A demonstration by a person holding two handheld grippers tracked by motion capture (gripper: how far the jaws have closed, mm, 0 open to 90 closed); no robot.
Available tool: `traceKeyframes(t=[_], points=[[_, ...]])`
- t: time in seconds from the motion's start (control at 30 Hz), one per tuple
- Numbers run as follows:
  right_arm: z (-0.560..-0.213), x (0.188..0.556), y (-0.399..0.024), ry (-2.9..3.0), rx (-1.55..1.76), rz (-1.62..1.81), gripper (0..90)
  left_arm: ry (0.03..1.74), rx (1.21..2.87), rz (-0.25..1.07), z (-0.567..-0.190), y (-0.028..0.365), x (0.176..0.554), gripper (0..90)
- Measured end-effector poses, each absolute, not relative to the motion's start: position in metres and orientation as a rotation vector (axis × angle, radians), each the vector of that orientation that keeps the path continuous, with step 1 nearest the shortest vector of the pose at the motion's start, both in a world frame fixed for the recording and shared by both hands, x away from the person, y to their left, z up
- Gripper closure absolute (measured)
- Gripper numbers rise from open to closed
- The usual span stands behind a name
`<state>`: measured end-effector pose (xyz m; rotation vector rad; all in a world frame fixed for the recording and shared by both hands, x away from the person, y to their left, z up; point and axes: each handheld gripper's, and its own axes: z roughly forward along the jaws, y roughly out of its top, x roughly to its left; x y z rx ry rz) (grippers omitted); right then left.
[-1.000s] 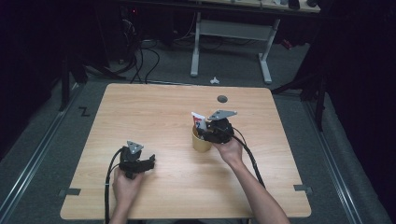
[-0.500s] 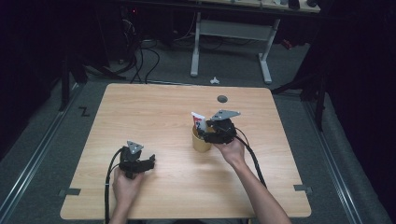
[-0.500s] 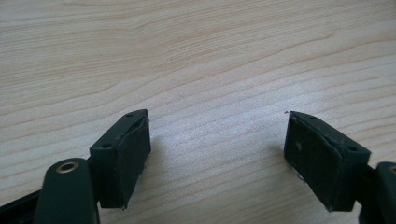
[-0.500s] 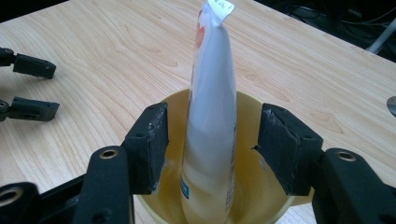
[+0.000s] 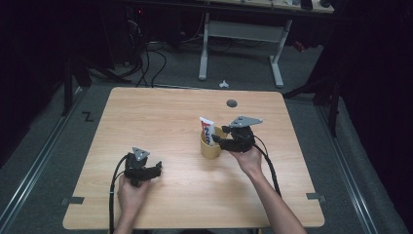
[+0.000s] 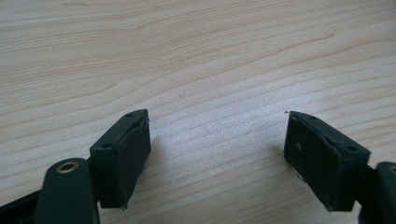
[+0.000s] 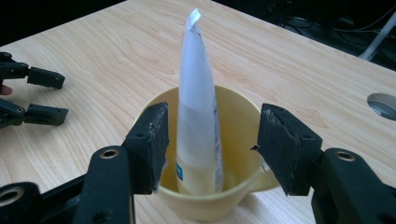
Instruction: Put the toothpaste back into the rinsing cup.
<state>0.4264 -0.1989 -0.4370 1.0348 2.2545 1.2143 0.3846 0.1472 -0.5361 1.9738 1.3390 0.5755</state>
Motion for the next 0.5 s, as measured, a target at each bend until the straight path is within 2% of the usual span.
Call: traceKeyframes(t=[0.5], points=[[-0.419,0.412,-0.229,2.173,1.051,1.276,47.1,1.34,1.974,0.576,-0.536,0.147,0.385,23.2]])
